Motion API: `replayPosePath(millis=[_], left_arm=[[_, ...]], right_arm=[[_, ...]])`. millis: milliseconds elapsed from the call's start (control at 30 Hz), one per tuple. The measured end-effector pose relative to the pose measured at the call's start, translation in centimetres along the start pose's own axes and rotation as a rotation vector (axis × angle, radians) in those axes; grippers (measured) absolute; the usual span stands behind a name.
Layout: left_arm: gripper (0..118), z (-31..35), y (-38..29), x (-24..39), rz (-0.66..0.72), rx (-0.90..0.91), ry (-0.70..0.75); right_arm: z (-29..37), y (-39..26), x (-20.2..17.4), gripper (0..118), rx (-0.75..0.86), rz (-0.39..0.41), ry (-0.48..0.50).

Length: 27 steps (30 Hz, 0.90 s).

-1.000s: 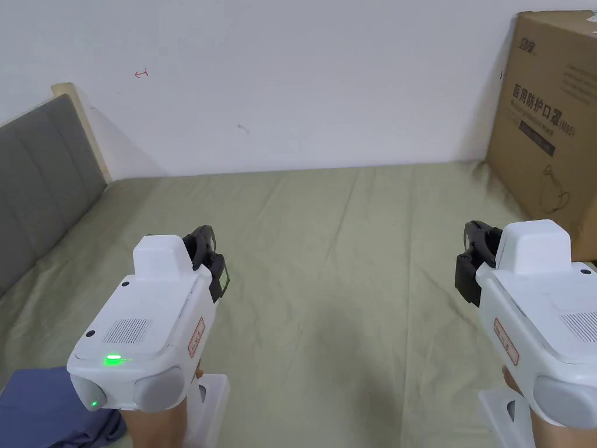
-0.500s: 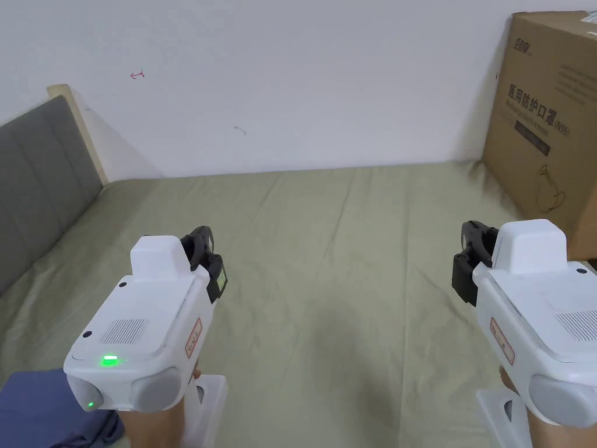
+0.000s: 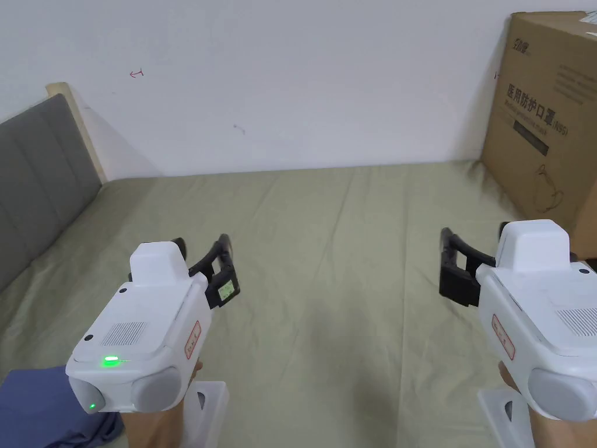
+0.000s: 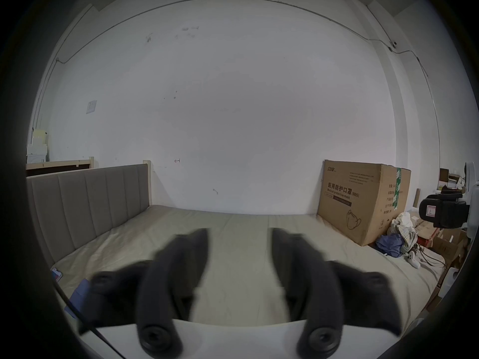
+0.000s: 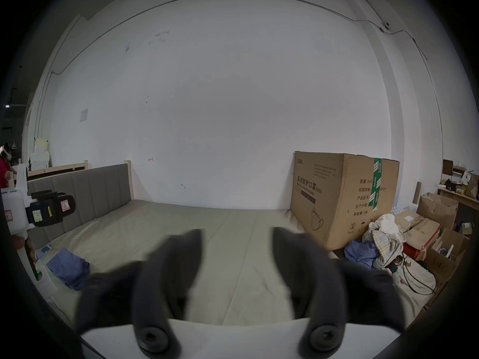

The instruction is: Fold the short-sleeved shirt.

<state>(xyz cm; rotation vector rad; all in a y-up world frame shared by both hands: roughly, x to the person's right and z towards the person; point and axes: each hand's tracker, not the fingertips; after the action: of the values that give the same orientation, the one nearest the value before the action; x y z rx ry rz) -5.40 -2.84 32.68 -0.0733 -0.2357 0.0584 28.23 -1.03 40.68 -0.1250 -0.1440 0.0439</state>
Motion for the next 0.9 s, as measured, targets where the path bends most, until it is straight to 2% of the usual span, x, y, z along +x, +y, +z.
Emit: replayPosePath(millis=[33,100,133,267,900], left_arm=[[89,-0.06,-0.17,0.08,-0.004,0.002,0.009],[113,-0.15,-0.28,0.20,-0.012,0.002,0.016],[117,-0.17,-0.29,0.25,-0.015,0.000,0.020],[118,-0.08,-0.42,0.37,-0.031,0.011,0.005],[118,-0.11,-0.62,0.96,-0.090,0.032,0.041]], right_arm=[[-0.03,-0.04,0.03,92,-0.002,-0.002,-0.004],[-0.02,-0.18,-0.01,100,0.010,-0.001,-0.026],[-0.04,-0.20,0.01,102,0.012,0.004,-0.030],[-0.28,-0.38,0.18,117,0.003,0.006,-0.035],[-0.01,-0.59,-0.20,118,0.026,-0.001,-0.028]])
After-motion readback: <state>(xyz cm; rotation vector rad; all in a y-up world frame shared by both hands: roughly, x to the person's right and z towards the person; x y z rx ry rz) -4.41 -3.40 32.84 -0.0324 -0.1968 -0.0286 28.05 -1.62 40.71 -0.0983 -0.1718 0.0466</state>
